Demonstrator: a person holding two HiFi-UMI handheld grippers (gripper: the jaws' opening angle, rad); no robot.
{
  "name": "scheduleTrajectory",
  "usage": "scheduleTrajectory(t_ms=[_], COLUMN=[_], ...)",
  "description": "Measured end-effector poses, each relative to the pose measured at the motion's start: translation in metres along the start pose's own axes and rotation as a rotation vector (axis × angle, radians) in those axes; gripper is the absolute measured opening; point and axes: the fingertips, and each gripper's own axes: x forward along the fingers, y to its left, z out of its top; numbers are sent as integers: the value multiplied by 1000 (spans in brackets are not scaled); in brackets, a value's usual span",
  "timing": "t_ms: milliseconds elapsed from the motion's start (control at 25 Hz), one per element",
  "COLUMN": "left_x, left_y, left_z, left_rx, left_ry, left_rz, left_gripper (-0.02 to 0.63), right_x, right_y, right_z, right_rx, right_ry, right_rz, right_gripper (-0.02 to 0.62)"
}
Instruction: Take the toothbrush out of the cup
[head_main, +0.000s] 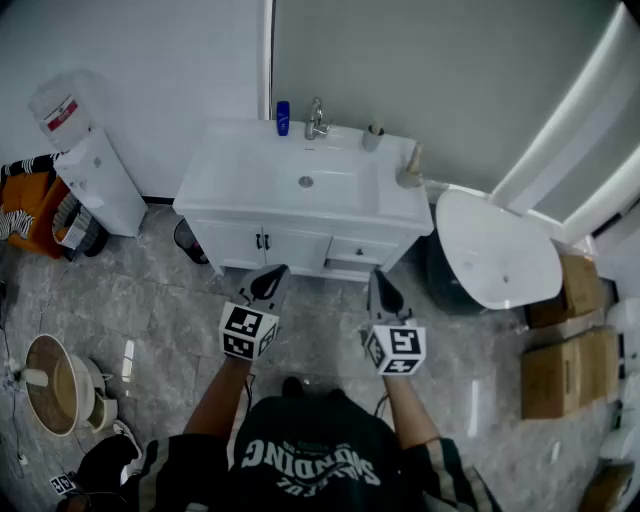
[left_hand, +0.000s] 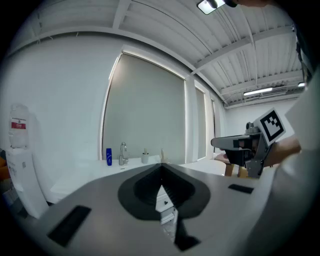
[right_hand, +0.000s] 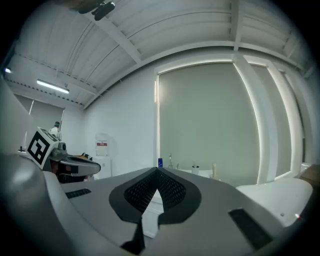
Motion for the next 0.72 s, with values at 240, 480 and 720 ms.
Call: scheduleTrajectory(t_ms=[240,480,720], left_x=[2,6,8], left_y=[10,13,19], left_z=[-6,-9,-12], left_rx=[-3,-3,-4], left_ry=[11,19,12], left_rz=[6,-3,-15], left_gripper=[-2,-2,-2], right_x=[8,12,17], right_y=[5,1,1], right_z=[-5,-10,-12], right_rx=[41,65,60], right_ry=[0,9,13], right_rz=[26,4,-6], right_gripper=[-5,-6,-6])
